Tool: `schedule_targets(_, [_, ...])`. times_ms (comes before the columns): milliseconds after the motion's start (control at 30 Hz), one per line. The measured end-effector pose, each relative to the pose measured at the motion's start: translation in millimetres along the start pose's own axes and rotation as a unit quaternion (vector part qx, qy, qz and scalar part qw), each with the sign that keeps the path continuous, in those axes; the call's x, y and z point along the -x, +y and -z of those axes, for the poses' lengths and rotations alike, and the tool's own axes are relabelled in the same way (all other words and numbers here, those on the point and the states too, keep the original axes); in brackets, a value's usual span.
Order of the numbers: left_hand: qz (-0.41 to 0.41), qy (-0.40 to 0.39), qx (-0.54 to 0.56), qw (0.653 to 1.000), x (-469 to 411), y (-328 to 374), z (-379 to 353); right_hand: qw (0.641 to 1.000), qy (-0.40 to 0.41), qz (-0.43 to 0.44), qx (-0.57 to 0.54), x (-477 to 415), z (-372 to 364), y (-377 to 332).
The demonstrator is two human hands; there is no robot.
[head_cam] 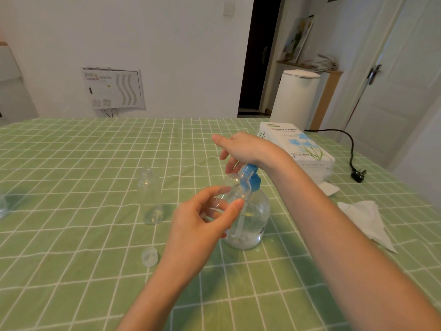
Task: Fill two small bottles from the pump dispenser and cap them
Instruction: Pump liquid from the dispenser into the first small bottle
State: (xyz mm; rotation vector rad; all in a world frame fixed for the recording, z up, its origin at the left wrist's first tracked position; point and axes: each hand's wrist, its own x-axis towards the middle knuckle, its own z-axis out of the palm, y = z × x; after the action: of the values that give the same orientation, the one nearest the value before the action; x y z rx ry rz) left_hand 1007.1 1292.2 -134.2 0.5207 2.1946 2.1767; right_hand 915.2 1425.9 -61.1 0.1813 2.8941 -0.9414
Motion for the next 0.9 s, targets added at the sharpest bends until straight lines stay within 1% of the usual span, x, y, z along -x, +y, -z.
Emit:
schedule_targets(167, [0.003, -0.009, 0.006, 1.000, 1.1, -1.7, -1.5, 1.000, -0.007, -0.019, 0.023, -1.0, -3.1, 6.7])
schedule_targets(300, [0.007, -0.008, 0.002, 1.000, 0.3, -3.3, -1.1, 0.999, -0.002, -0.013, 0.038, -3.0, -3.4, 7.1])
schedule_targets(533, [-0.001, -0.001, 0.008, 1.000, -3.0, 2.4, -3.2, 1.000, 0.015, 0.008, -0.005, -0.9, 7.9, -1.0])
schedule_targets(767, [-0.005, -0.006, 0.010, 1.000, -1.5, 4.5, -2.9, 1.000, 0.009, -0.001, 0.000, 2.0, 7.0, -1.2])
schedule_targets(900, [-0.008, -0.005, 0.010, 1.000, -0.5, 1.9, -3.4, 1.000, 0.009, -0.008, 0.020, 1.6, 4.2, 1.3])
